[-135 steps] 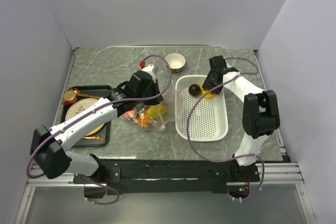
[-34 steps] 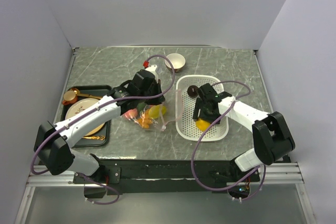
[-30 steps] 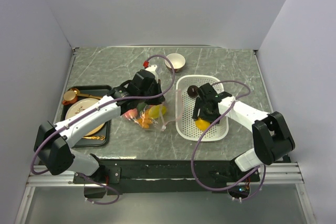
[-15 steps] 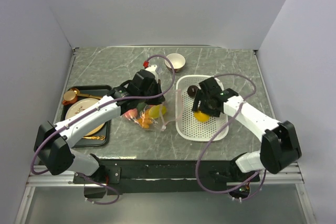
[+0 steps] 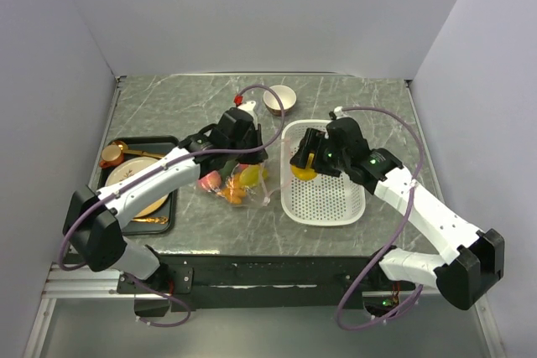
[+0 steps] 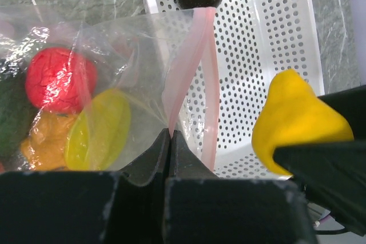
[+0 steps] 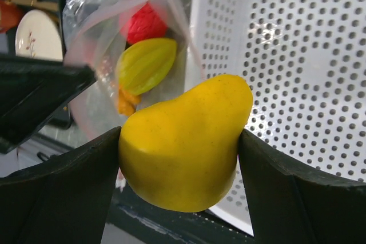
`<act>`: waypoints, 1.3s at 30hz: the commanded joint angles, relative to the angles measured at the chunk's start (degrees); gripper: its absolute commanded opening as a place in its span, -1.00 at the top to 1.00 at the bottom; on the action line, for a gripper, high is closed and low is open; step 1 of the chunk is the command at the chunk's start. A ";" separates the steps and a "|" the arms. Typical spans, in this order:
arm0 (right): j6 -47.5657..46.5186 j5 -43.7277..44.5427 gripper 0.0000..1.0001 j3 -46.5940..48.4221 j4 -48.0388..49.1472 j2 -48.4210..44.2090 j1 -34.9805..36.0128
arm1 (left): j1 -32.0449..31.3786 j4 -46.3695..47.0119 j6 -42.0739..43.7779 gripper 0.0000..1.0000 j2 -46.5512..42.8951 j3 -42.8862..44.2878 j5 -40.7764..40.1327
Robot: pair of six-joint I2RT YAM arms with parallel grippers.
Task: Place the food in the zip-top bag and seal the zipper
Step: Pick up the fake fruit from the bin, then place the fake fruit in the zipper food storage bag.
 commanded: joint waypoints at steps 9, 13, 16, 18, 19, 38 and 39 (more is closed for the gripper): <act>-6.08 -6.85 0.47 8.23 2.35 4.70 2.97 | 0.11 4.06 -0.60 0.98 -0.38 2.12 3.06; -6.26 -8.17 0.49 9.28 2.08 8.05 3.94 | 0.11 5.02 -0.69 0.98 -2.66 0.98 1.57; -6.00 -7.74 0.49 8.67 2.96 9.54 4.99 | 0.11 3.89 -0.60 0.99 -3.19 1.24 1.30; -5.83 -8.09 0.49 8.49 4.10 10.42 5.35 | 0.11 3.71 -0.77 0.98 -3.54 1.33 1.30; -5.74 -8.00 0.49 8.58 4.10 10.77 5.35 | 0.11 3.88 -0.95 0.98 -3.80 0.98 1.30; -4.68 3.85 -1.00 13.24 4.02 12.19 5.70 | 0.20 1.95 -1.65 0.98 -6.80 0.36 -3.00; -4.77 5.17 -1.00 13.50 4.02 12.01 5.70 | 0.11 1.25 -1.74 0.99 -6.80 0.62 -3.18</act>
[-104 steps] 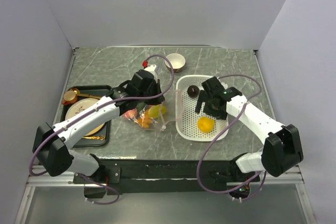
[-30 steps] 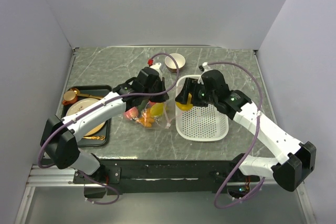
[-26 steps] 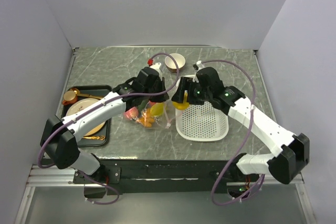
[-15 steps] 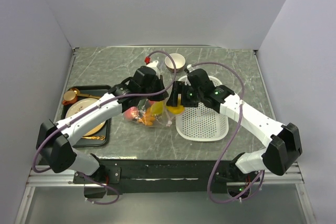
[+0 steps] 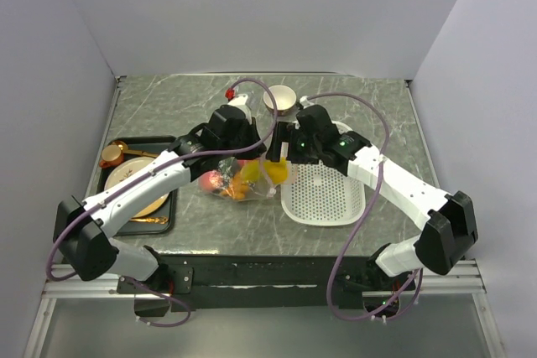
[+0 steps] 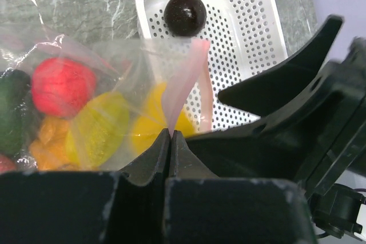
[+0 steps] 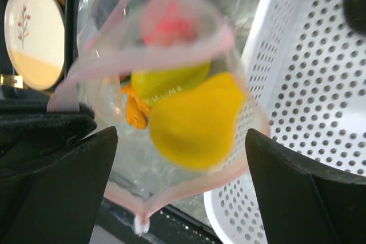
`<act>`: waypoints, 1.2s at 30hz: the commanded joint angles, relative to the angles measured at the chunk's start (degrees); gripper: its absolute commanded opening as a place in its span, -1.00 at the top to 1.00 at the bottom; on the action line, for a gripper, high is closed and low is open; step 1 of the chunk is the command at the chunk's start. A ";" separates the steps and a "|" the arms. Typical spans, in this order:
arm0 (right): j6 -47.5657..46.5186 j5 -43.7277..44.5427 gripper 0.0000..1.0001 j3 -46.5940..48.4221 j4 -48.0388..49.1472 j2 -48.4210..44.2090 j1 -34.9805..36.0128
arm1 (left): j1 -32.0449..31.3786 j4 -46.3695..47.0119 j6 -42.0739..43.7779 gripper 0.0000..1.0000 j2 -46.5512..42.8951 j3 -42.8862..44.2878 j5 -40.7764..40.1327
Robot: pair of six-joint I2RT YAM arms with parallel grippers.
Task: Place the food in the zip-top bag and seal the zipper
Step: Place the fake fruit in the zipper food storage bag, then pick up the fake fruit from the bin.
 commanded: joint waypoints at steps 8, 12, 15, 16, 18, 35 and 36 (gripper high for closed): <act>1.20 14.48 -1.00 2.44 -0.17 -7.29 -0.49 | 0.09 0.57 -2.18 0.98 -4.35 -0.25 -2.97; 2.86 20.64 -1.00 -2.30 -0.86 -10.90 -3.55 | 0.09 1.97 -3.68 0.99 -5.67 -1.31 -5.61; 4.98 20.39 -1.00 -4.67 -3.32 -11.08 -7.25 | 0.09 2.06 -4.03 0.98 -6.64 -0.96 -7.80; 5.59 19.51 -1.00 -5.20 -3.76 -10.29 -9.69 | 0.09 2.33 -3.86 0.97 -7.08 -1.22 -8.33; 5.07 15.74 -1.00 -7.22 -3.51 -9.32 -11.82 | 0.09 2.50 -4.20 0.94 -7.87 -1.31 -9.21; 2.61 9.22 -1.00 -2.22 -2.19 4.48 -15.87 | 0.97 1.88 -2.72 0.98 -7.61 -3.85 -4.73; 2.52 9.31 -1.00 -1.18 -2.27 5.26 -15.96 | 0.97 1.89 -2.54 0.99 -7.96 -4.38 -5.08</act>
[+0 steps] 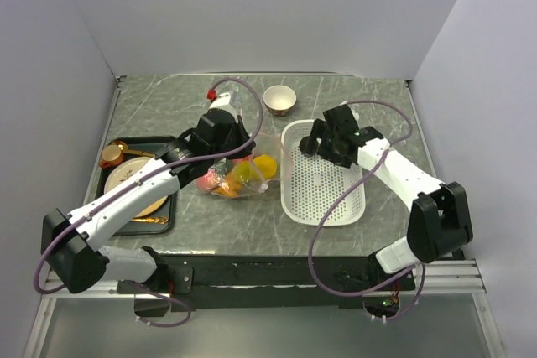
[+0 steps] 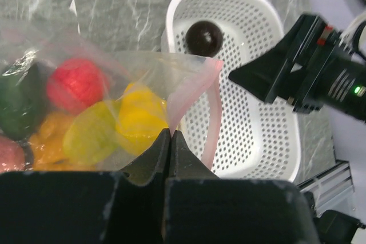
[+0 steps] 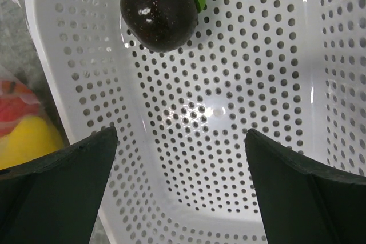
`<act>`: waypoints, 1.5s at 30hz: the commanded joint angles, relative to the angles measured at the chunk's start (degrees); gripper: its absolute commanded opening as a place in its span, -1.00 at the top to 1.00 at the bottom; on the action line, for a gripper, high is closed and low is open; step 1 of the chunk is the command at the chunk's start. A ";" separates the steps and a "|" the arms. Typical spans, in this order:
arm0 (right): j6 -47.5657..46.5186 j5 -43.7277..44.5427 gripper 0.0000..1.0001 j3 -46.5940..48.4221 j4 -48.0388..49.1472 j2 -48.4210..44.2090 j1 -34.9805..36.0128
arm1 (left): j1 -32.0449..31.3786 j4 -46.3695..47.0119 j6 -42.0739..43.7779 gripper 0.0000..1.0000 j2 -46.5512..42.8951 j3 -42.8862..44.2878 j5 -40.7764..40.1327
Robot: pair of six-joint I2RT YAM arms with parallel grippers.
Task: Place the food in the zip-top bag and seal the zipper
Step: Pick up the fake fruit from the bin.
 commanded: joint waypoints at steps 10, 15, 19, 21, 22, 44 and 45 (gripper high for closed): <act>-0.67 2.28 -1.00 11.30 0.54 11.10 -0.68 | 0.40 -0.99 3.68 0.98 -2.45 -1.58 2.92; 0.55 3.35 -1.00 13.77 2.47 13.66 -1.39 | 0.31 0.42 4.47 0.99 -4.03 -2.82 2.58; 0.73 2.64 -1.00 17.01 2.22 18.66 -1.47 | 0.40 -1.42 4.83 0.99 -3.86 -2.03 0.90; 0.12 2.11 -0.93 20.70 0.72 22.25 -1.91 | 0.49 -1.25 4.91 0.99 -4.30 -2.73 0.99; -0.32 1.07 -0.86 21.84 -0.07 23.23 -1.91 | 0.49 -1.08 4.91 0.98 -4.73 -3.08 1.16; -4.01 -3.16 -0.20 20.02 0.54 28.08 -2.62 | 0.76 -1.69 3.77 0.98 -2.10 -2.47 0.90; -4.36 -3.25 -0.26 19.40 0.97 27.38 -2.62 | 0.75 -1.60 3.77 0.98 -2.02 -2.47 1.16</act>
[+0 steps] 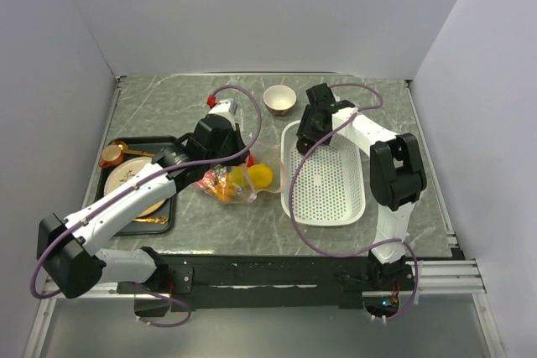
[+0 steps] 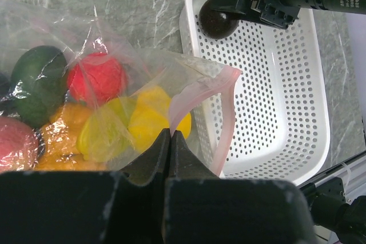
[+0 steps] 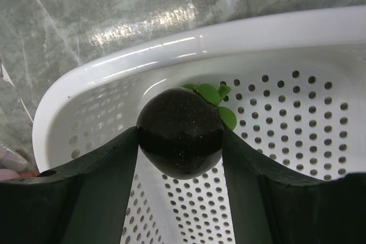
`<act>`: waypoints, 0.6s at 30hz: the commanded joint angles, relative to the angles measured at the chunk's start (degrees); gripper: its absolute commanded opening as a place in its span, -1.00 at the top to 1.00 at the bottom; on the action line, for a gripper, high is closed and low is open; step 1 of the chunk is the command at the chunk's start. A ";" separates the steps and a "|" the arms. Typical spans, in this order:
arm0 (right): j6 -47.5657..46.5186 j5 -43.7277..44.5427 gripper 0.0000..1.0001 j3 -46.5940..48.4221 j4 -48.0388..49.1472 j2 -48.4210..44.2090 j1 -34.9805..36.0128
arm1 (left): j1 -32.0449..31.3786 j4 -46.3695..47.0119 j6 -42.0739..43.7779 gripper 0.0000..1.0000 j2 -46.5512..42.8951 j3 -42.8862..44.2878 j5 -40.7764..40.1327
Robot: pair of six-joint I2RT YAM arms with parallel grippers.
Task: Place the food in the zip-top bag and seal the zipper
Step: Pick up the fake fruit from the bin.
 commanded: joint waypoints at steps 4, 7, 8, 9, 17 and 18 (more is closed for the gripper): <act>-2.53 -2.42 -0.56 -4.15 0.98 -1.11 -0.43 | 0.21 1.13 -0.25 0.99 0.15 0.64 0.25; -2.88 -2.42 -0.58 -3.98 0.28 -1.29 -0.34 | 0.21 1.13 -0.51 0.98 0.15 0.37 0.34; -3.06 -1.90 -0.56 -3.80 -0.33 -1.20 -0.34 | 0.21 1.13 -0.60 0.98 0.15 0.37 0.34; -3.14 -1.64 -0.53 -3.80 -0.77 -1.29 -0.34 | 0.21 1.13 -0.69 0.98 0.06 0.28 0.34; -4.02 -0.05 -0.50 -8.11 2.12 -5.24 -0.34 | 0.21 1.40 -0.60 0.99 0.24 0.11 0.69; -3.94 0.47 -0.57 -8.19 2.21 -5.33 -0.34 | 0.29 1.31 -0.52 0.99 0.41 0.11 0.78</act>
